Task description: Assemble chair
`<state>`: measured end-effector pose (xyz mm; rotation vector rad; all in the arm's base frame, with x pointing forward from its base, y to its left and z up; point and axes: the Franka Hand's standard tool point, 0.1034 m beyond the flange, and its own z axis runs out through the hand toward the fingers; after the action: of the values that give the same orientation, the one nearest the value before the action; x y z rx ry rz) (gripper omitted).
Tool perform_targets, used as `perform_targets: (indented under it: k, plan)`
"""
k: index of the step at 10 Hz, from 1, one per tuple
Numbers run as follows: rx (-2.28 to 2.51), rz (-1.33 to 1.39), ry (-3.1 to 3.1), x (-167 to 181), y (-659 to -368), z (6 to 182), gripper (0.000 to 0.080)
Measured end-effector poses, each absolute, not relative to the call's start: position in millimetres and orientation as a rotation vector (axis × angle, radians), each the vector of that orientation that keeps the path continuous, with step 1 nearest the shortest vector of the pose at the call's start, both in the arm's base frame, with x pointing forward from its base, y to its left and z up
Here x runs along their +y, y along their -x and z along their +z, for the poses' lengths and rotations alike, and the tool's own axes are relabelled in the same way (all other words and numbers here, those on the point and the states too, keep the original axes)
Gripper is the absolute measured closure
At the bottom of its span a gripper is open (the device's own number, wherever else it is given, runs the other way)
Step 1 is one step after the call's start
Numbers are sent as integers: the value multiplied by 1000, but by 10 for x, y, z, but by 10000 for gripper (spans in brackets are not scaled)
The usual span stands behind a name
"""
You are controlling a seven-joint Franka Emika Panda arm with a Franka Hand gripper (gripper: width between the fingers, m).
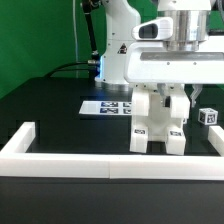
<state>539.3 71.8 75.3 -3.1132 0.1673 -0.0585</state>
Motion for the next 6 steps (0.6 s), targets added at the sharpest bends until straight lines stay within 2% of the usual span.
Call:
perform_targets:
  k: [6]
  plan:
    - [137, -88, 3116, 654, -5464, 759, 510]
